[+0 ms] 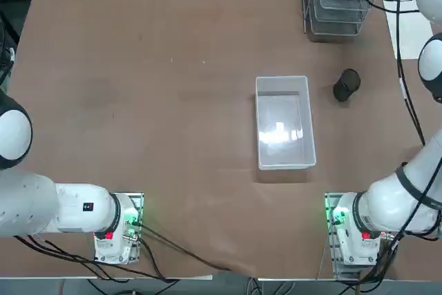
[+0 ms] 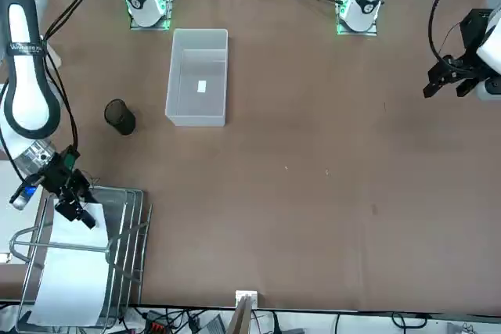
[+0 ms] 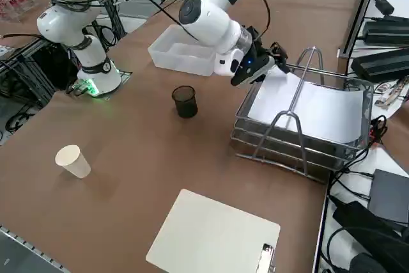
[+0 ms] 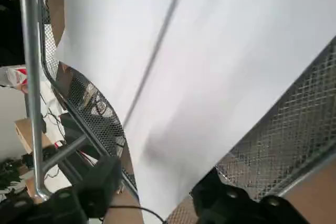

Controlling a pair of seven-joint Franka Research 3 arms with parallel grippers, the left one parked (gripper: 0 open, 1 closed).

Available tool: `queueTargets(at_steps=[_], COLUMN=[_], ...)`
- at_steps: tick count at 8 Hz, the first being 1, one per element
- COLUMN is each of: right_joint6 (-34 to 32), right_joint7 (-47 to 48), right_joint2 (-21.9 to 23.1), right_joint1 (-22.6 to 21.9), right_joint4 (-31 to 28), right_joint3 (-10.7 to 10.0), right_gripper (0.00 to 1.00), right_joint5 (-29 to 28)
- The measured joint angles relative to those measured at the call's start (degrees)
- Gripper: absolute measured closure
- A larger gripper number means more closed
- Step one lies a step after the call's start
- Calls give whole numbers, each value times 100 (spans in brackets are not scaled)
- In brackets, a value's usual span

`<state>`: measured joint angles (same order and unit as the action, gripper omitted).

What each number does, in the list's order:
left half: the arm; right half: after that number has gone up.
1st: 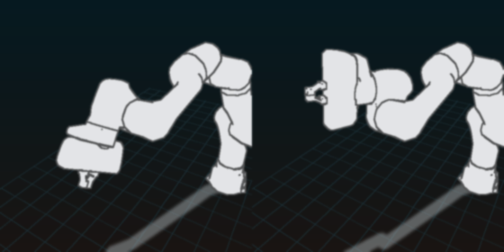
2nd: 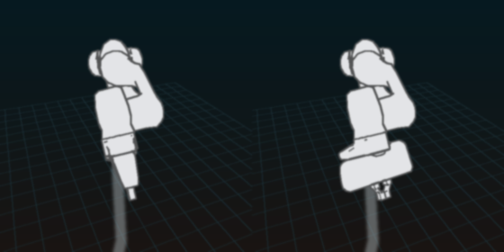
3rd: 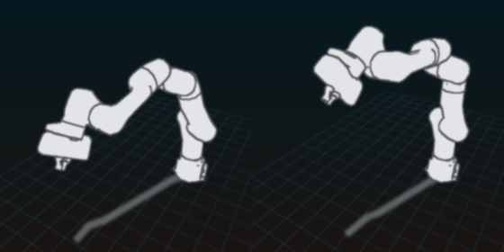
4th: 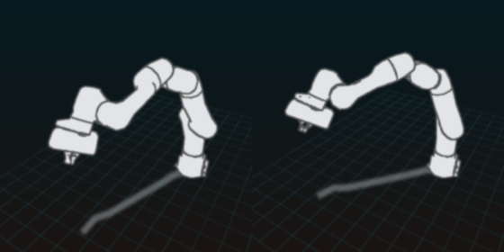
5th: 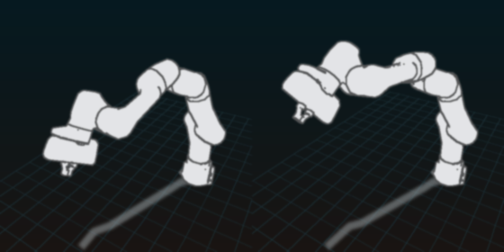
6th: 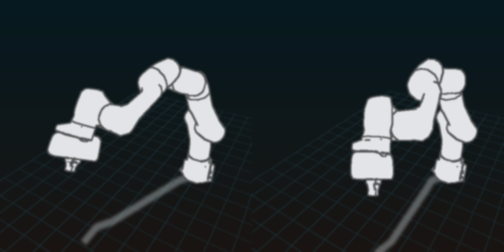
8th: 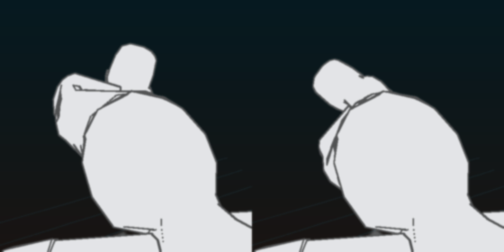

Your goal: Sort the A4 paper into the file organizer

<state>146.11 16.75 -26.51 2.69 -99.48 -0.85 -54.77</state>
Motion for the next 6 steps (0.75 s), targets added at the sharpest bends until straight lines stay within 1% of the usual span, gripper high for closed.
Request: queueTargets(at_steps=[1, 3, 4, 5, 6], right_joint6=[-86, -621, -1005, -1367, -1607], right_joint7=[-12, -17, -18, -33, -37], right_joint2=[52, 326, 541, 754, 945], right_joint1=[-14, -12, -1, 29, 47], right_joint4=[8, 43, 57, 72, 88], right_joint3=[-2, -37, -101, -181, -217], right_gripper=[0, 0, 0, 0, 0], right_joint5=[179, 761, 1163, 1764, 2431])
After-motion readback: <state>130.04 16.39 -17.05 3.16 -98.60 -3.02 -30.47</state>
